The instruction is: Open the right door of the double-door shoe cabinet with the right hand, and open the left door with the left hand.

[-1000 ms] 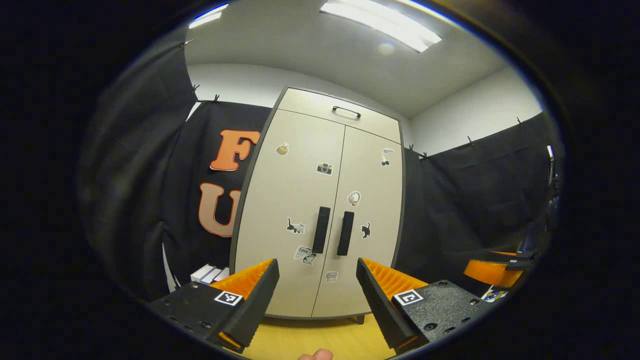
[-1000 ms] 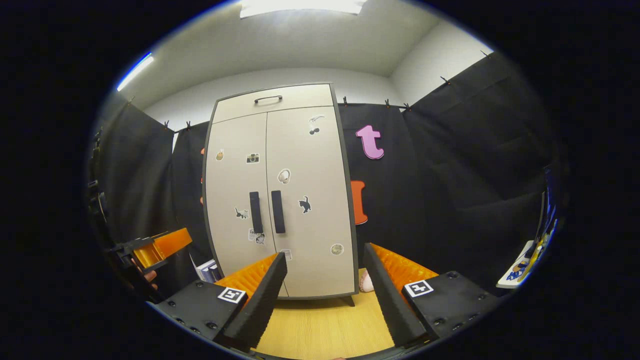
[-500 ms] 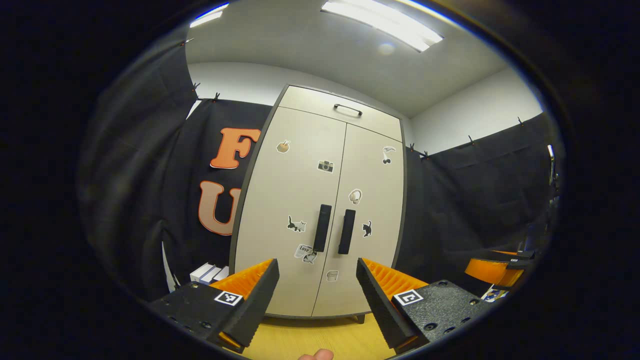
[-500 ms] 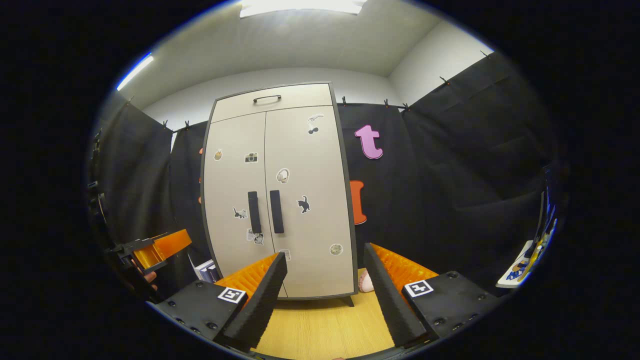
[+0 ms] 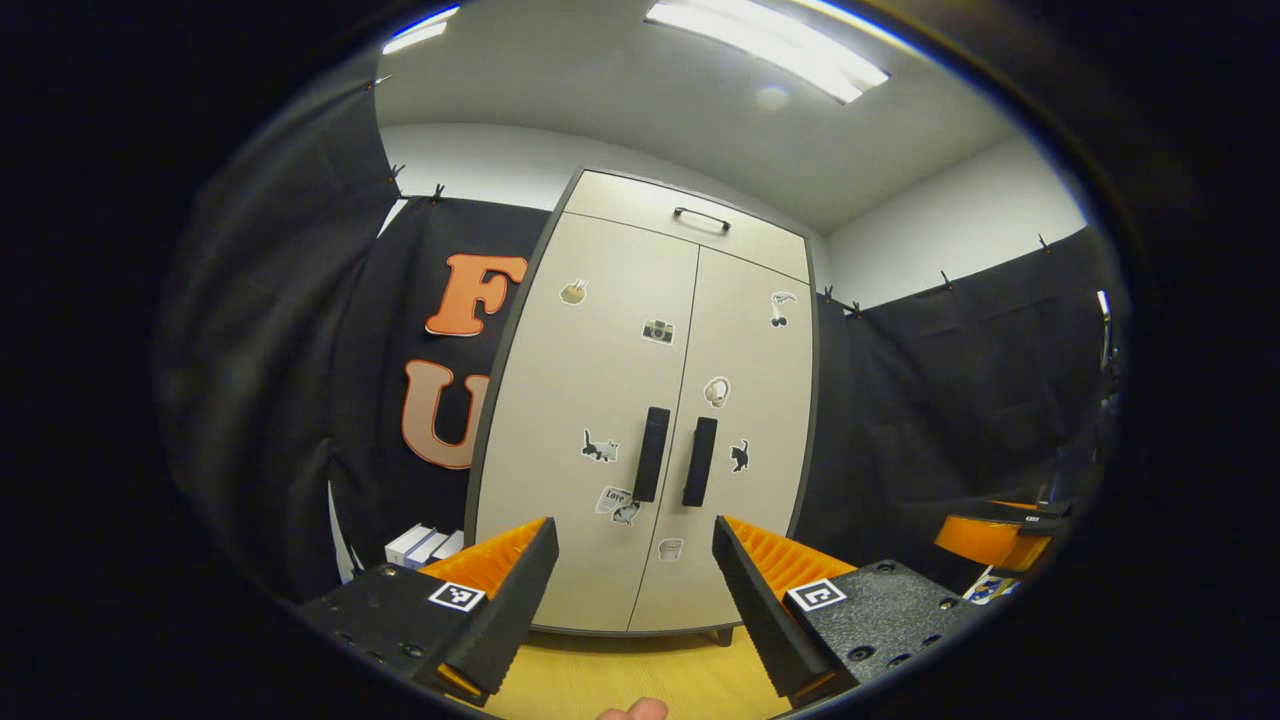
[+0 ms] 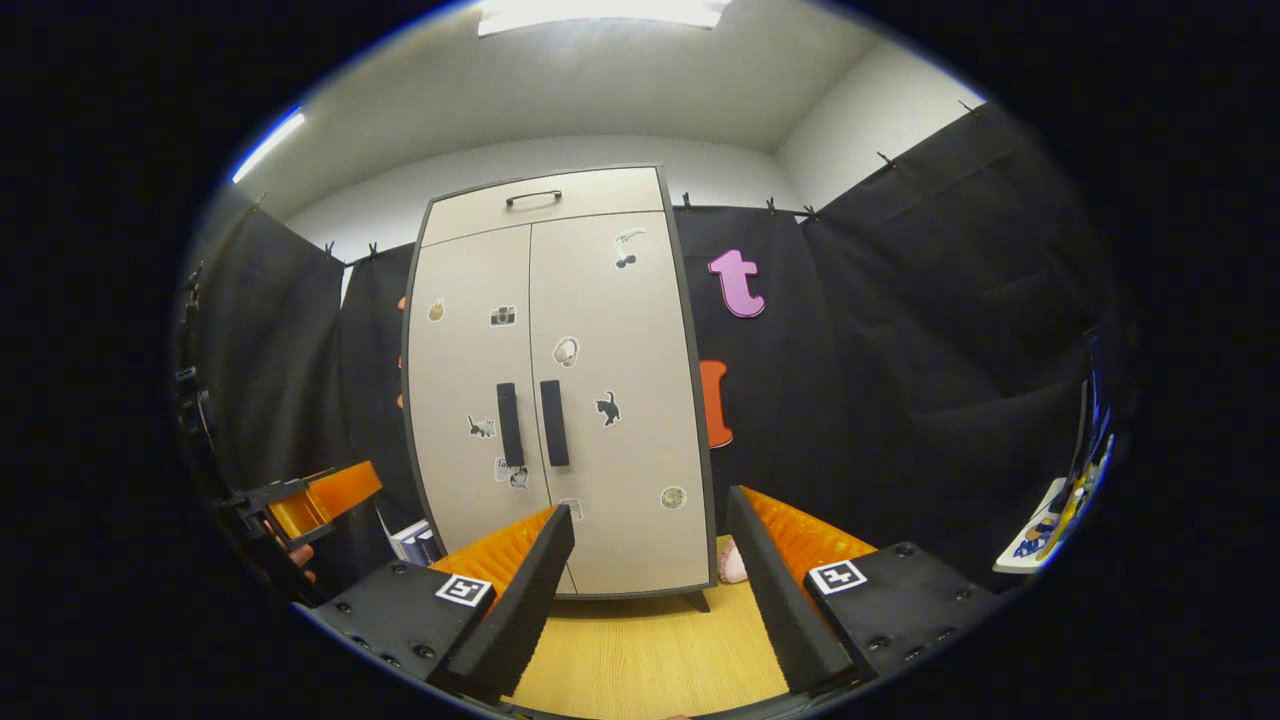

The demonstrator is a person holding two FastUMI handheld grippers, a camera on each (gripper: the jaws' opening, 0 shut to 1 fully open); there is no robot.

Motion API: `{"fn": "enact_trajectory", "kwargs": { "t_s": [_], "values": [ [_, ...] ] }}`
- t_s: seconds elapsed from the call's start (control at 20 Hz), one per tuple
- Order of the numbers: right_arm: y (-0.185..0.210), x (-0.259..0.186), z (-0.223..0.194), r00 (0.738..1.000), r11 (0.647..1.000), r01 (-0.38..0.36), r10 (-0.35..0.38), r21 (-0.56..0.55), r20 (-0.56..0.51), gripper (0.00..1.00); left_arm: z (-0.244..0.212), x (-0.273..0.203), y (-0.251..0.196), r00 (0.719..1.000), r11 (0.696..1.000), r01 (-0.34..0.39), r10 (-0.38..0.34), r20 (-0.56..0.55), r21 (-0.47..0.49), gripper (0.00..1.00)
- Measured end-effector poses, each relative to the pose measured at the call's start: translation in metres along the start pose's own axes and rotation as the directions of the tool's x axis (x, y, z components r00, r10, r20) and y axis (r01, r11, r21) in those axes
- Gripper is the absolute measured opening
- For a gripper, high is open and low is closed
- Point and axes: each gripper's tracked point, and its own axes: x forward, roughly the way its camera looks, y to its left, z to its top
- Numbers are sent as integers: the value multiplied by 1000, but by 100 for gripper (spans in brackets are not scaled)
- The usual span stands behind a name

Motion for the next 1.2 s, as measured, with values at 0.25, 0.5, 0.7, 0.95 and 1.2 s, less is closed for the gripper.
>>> {"fn": "enact_trajectory", "kwargs": {
  "t_s": [0.25,0.5,0.7,0.95,1.2],
  "values": [
    [0,1,0,1000,1000,3,-3,1,0,99,0,-2,2,1000,1000,1,-1,0,6,95],
    [-13,26,12,1000,1000,14,-14,-5,-11,99,-4,8,0,999,999,-35,35,-10,12,94],
    [-28,70,31,1000,999,-5,5,-33,17,99,-7,24,-4,996,996,-86,86,-1,2,94],
    [-16,147,56,990,990,-139,140,-28,32,99,-4,35,3,976,977,-212,212,41,-9,94],
    [39,220,55,951,950,-310,310,-22,-7,99,-20,40,19,938,938,-345,344,46,20,95]
  ]
}}
